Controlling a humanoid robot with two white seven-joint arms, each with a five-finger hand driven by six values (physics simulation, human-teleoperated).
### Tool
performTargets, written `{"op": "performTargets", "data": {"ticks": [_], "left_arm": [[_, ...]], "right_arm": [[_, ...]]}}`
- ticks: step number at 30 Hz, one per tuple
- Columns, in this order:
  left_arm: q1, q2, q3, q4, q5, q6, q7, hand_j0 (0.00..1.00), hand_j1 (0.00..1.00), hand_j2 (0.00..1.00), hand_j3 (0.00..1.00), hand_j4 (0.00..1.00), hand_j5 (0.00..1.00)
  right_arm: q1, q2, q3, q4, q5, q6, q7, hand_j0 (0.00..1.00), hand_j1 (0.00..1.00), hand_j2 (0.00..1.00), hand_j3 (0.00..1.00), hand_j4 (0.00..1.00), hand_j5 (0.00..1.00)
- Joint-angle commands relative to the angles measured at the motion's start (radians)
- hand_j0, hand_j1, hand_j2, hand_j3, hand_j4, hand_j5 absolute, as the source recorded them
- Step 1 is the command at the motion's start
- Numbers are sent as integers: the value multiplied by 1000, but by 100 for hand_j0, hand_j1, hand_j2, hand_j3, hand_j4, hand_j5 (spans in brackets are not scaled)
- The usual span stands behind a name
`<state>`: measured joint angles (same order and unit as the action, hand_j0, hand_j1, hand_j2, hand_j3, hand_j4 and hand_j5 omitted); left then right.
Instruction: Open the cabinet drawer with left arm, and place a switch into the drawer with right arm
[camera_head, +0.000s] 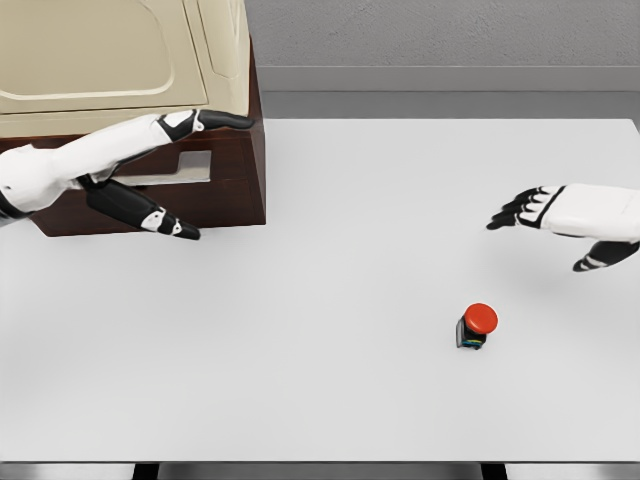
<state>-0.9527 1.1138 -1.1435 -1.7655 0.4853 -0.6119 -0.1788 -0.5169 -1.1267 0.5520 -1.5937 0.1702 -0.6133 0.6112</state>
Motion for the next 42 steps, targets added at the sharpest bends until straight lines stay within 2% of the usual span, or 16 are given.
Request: {"op": "performTargets", "data": {"ticks": [1, 4, 7, 10, 11, 12, 16, 20, 23, 27, 30, 32, 33, 35, 36, 42], "left_arm": [[2, 17, -2, 0, 12, 1, 1, 100, 100, 100, 100, 100, 100], [3, 18, -2, 0, 12, 1, -1, 100, 100, 100, 100, 100, 100], [2, 34, 8, -2, 12, 1, 12, 100, 100, 100, 100, 100, 100], [-43, 60, 13, 0, 26, 9, -2, 100, 100, 100, 100, 100, 100], [-52, 72, 13, -2, 26, 78, -31, 100, 100, 100, 100, 100, 100], [-52, 70, 16, -2, 27, 145, -103, 100, 100, 100, 100, 100, 100], [-52, 96, 18, 0, 24, 193, -215, 100, 100, 100, 100, 100, 100], [-49, 104, 31, 0, 26, 262, -205, 100, 100, 100, 100, 100, 100], [-49, 103, 61, 0, 24, 420, -200, 100, 100, 100, 100, 100, 100], [-44, 103, 84, 0, 22, 482, -192, 100, 100, 100, 100, 100, 100], [-43, 86, 88, 0, 36, 474, -194, 100, 100, 100, 100, 100, 100], [-35, 83, 85, 0, 79, 442, -206, 100, 100, 100, 100, 100, 100], [-31, 87, 82, 0, 81, 416, -229, 100, 100, 100, 100, 100, 100], [-29, 101, 82, 0, 105, 396, -375, 100, 100, 100, 100, 100, 100], [-29, 118, 81, 0, 110, 373, -398, 100, 100, 100, 100, 100, 100], [-23, 150, 88, 0, 150, 353, -389, 100, 100, 100, 100, 100, 100]], "right_arm": [[0, -1, 0, 1, -8, 2, 0, 100, 100, 100, 100, 100, 100], [3, -1, 17, 3, -9, 2, 0, 100, 100, 100, 100, 100, 100], [5, 1, 88, -11, -8, 2, 0, 100, 100, 100, 100, 100, 100], [3, 5, 144, -57, -8, 2, 0, 100, 100, 100, 100, 100, 100], [3, 7, 154, -68, -8, 2, 0, 100, 100, 100, 100, 100, 100], [5, 24, 155, -83, -8, 2, 0, 100, 100, 100, 100, 100, 100], [3, 61, 178, -86, -6, 2, 0, 100, 100, 100, 100, 100, 100], [5, 73, 203, -87, -6, 2, 0, 100, 100, 100, 100, 100, 100], [6, 77, 215, -87, -6, 2, 0, 100, 100, 100, 100, 100, 100], [6, 82, 223, -91, -6, 2, 0, 100, 100, 100, 100, 100, 100], [11, 82, 224, -91, -6, 2, 0, 100, 100, 100, 100, 100, 100], [11, 82, 224, -89, -6, 2, 0, 100, 100, 100, 100, 100, 100], [11, 80, 224, -91, -6, 2, 0, 100, 100, 100, 100, 100, 100], [11, 80, 223, -91, -6, 2, 0, 98, 98, 98, 98, 98, 98], [11, 80, 223, -91, -6, 2, 0, 97, 97, 97, 97, 97, 97], [5, 74, 221, -92, -6, 2, 0, 94, 94, 94, 94, 94, 94]]}}
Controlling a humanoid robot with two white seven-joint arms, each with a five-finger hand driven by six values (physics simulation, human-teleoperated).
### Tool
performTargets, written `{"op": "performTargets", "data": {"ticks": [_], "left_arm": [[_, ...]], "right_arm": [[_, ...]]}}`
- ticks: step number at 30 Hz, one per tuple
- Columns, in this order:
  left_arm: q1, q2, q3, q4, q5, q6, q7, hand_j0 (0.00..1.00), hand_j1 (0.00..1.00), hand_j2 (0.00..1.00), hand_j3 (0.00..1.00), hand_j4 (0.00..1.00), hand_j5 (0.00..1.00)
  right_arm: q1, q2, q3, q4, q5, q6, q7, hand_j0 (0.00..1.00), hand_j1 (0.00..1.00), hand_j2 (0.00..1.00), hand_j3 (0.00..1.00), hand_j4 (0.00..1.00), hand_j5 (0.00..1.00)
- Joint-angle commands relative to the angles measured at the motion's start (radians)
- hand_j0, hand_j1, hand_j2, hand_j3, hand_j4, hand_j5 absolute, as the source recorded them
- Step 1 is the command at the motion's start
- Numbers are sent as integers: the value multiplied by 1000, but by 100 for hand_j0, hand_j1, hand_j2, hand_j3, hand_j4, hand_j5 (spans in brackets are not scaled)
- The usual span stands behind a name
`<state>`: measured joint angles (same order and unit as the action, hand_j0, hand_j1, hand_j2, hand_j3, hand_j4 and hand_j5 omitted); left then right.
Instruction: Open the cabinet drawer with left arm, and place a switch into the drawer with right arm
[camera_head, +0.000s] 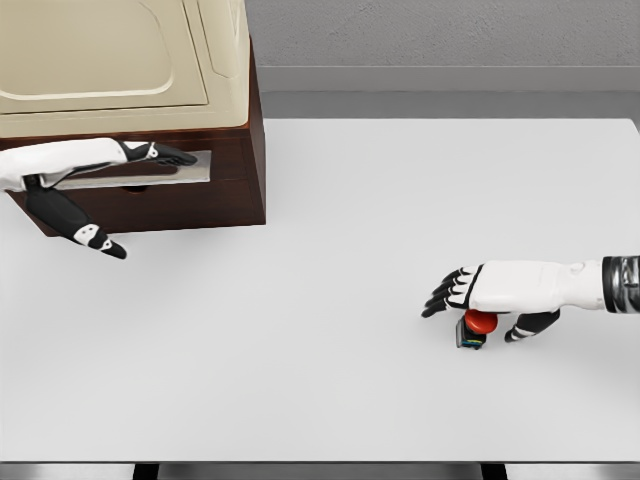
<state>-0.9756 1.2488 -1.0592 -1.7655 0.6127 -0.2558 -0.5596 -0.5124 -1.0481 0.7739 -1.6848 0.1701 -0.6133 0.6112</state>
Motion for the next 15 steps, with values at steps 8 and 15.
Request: {"op": "performTargets", "data": {"ticks": [8, 15], "left_arm": [[-5, 66, 4, 0, 98, 144, 63, 100, 100, 100, 100, 100, 100], [6, 66, 5, 0, 98, 145, 64, 100, 100, 100, 100, 100, 100]], "right_arm": [[-2, -7, -2, -3, -9, 2, 0, 86, 86, 86, 86, 86, 86], [2, -7, -2, -10, -9, 2, 0, 85, 85, 85, 85, 85, 85]]}}
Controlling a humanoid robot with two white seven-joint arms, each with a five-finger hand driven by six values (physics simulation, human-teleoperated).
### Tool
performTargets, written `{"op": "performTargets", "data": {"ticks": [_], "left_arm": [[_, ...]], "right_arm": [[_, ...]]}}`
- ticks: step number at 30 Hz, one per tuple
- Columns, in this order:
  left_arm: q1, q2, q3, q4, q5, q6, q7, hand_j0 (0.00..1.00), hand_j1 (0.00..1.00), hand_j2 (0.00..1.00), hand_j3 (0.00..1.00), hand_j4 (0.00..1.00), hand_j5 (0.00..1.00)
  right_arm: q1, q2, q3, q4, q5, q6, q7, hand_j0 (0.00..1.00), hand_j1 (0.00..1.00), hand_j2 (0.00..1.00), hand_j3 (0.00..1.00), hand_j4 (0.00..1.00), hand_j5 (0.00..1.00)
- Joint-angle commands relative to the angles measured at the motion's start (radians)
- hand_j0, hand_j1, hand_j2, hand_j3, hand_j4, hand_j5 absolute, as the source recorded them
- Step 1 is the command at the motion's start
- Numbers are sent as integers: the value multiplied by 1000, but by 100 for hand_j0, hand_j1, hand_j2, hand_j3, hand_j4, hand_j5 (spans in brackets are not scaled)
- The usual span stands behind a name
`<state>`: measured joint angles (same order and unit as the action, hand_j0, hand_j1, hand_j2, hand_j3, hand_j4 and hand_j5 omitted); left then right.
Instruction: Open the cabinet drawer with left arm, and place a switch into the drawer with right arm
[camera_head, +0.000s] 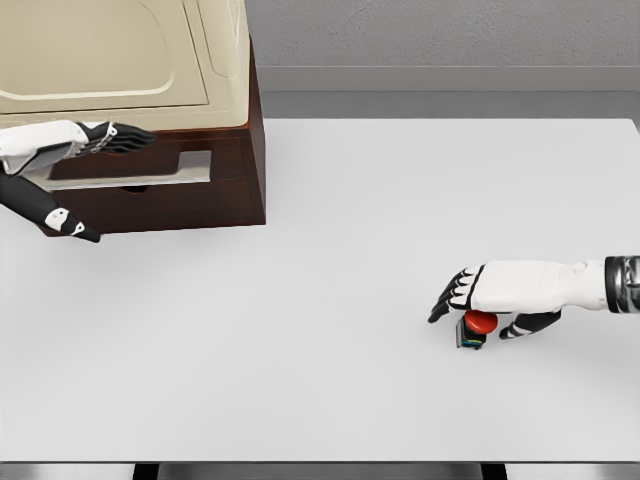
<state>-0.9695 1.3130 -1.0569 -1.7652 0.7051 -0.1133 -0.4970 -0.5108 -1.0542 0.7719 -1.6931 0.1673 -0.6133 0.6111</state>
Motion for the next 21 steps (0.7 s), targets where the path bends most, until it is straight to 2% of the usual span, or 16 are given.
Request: {"op": "performTargets", "data": {"ticks": [1, 15, 21], "left_arm": [[0, 0, 5, 1, 4, 11, 3, 100, 100, 100, 100, 100, 100], [2, -14, 5, 12, -7, 46, 5, 100, 100, 100, 100, 100, 100], [0, -35, 5, 41, -9, 49, 5, 100, 100, 100, 100, 100, 100]], "right_arm": [[0, -1, 0, -7, -6, 2, 0, 85, 85, 85, 85, 85, 85], [6, -15, 0, -13, -6, 2, 0, 84, 84, 84, 84, 84, 84], [6, -23, 0, -23, -6, 2, 0, 82, 82, 82, 82, 82, 82]]}}
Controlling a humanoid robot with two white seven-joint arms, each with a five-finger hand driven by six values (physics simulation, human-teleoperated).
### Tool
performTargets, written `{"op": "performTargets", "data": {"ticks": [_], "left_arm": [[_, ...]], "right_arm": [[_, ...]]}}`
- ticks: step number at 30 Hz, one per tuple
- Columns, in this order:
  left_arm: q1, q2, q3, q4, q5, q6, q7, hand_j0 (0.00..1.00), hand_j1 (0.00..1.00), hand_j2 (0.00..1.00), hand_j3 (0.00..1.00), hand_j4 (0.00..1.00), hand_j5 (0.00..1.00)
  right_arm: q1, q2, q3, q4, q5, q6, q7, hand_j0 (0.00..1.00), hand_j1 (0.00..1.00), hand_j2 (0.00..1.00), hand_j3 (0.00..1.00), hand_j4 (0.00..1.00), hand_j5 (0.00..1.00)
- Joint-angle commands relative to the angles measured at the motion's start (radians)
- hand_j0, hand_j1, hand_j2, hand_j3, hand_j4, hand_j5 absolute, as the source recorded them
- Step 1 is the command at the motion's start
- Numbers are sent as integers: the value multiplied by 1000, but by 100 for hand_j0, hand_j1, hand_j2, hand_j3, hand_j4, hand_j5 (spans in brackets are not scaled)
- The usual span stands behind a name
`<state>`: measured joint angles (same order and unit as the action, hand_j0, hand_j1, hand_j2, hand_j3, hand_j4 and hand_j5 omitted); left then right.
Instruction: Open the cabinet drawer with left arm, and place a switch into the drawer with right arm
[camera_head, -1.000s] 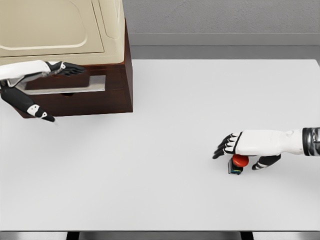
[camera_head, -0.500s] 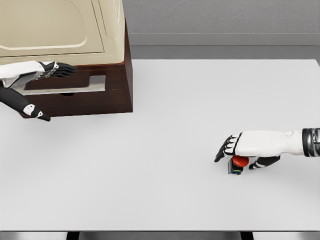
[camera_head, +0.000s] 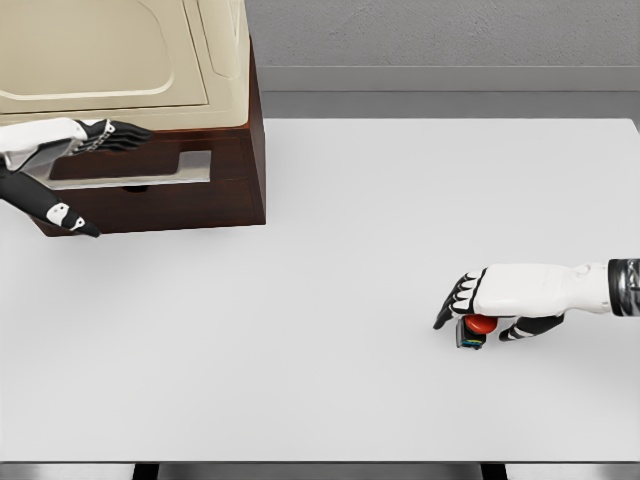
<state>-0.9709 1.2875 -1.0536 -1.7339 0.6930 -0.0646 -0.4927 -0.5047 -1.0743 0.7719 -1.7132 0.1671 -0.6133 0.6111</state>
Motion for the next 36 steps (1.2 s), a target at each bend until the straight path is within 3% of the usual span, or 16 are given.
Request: {"op": "performTargets", "data": {"ticks": [1, 20, 22, 25, 36], "left_arm": [[0, -16, 1, 13, 3, 20, 0, 100, 100, 100, 100, 100, 100], [38, -25, 3, 11, 8, 25, 0, 100, 100, 100, 100, 100, 100], [57, -25, 18, 11, 8, 25, 0, 100, 100, 100, 100, 100, 100], [153, -25, 115, 10, 7, 25, 0, 100, 100, 100, 100, 100, 100], [179, -11, 115, -12, 10, 23, -12, 100, 100, 100, 100, 100, 100]], "right_arm": [[0, -7, 0, -6, -6, 2, 0, 82, 82, 82, 82, 82, 82], [-3, -9, 0, -6, -6, 2, 0, 64, 64, 64, 64, 64, 64], [-2, -7, 0, -6, -6, 2, 0, 64, 64, 64, 64, 64, 64], [-2, -7, 0, -6, -6, 2, 0, 61, 61, 61, 61, 61, 61], [-2, -7, 1, -5, -6, 2, 0, 53, 53, 53, 53, 53, 53]]}}
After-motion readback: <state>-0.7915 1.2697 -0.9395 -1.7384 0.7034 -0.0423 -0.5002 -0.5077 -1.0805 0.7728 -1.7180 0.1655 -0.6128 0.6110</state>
